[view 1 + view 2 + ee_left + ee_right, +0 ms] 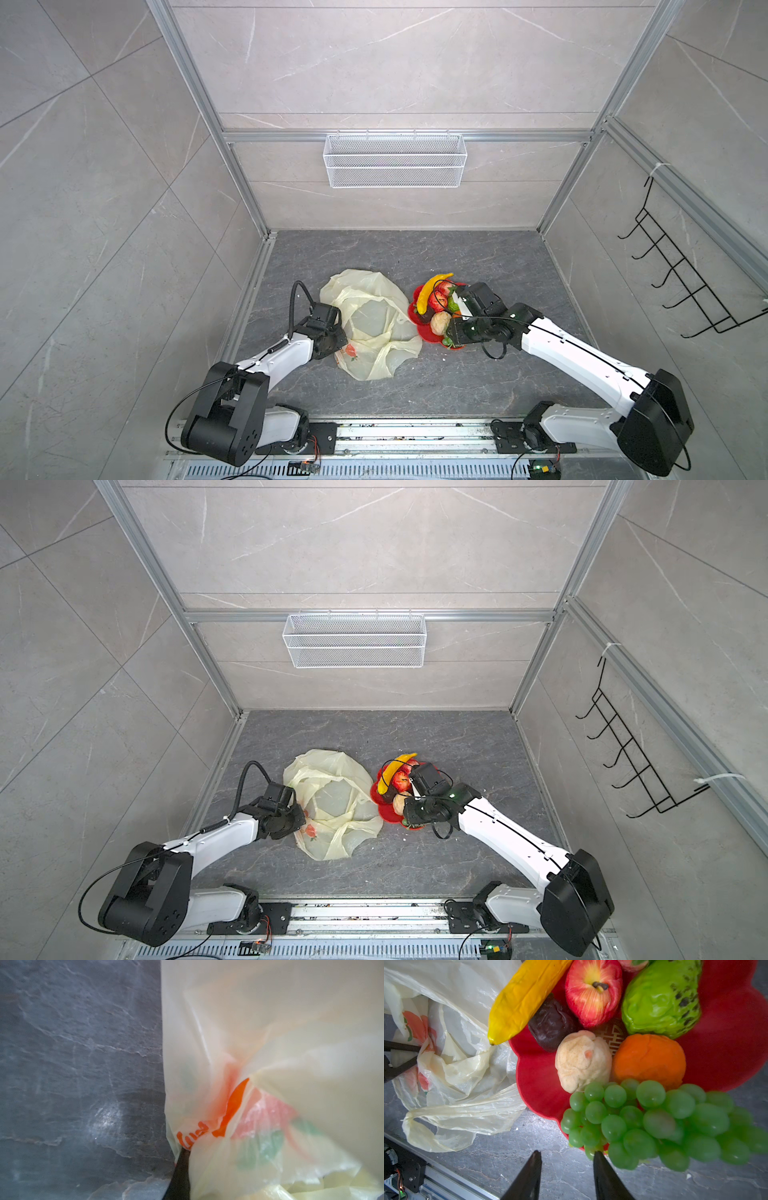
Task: Take the fake fruits out of the plastic bag
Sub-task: 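Open the right gripper and raise it away from the grapes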
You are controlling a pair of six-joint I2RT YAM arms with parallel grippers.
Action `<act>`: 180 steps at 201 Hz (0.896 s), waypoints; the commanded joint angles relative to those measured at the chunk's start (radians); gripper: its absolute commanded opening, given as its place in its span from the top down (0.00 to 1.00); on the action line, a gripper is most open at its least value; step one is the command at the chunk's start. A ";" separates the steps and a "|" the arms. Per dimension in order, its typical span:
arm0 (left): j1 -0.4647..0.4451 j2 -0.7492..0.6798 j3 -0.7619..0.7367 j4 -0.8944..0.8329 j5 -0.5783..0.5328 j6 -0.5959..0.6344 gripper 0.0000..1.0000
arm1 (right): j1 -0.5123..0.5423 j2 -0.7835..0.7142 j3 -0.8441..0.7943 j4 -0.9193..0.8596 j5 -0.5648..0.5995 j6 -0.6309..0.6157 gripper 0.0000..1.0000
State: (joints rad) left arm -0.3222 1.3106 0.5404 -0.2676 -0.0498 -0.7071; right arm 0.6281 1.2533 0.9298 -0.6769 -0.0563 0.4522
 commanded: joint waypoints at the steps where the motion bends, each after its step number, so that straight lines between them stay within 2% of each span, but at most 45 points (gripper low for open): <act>1: -0.006 -0.004 0.022 -0.038 -0.009 -0.004 0.98 | 0.002 -0.044 0.024 -0.047 0.045 0.008 0.54; 31: -0.005 -0.008 0.017 -0.037 -0.009 -0.005 0.98 | -0.028 -0.146 0.006 -0.071 0.148 0.077 0.45; 92: -0.006 -0.010 0.014 -0.032 -0.008 -0.005 0.98 | -0.315 -0.217 -0.079 -0.077 0.092 0.240 0.39; 115: -0.005 -0.013 0.011 -0.031 -0.007 -0.005 0.98 | -0.455 -0.215 -0.156 0.008 -0.043 0.296 0.40; 128: -0.005 -0.013 0.011 -0.030 -0.007 -0.005 0.98 | -0.520 -0.191 -0.192 0.077 -0.118 0.308 0.44; 180: -0.006 -0.015 0.009 -0.027 -0.007 -0.006 0.98 | -0.552 -0.084 -0.219 0.216 -0.180 0.276 0.55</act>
State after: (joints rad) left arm -0.3229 1.3098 0.5404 -0.2680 -0.0502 -0.7071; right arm 0.0814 1.1454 0.7254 -0.5663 -0.1734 0.7341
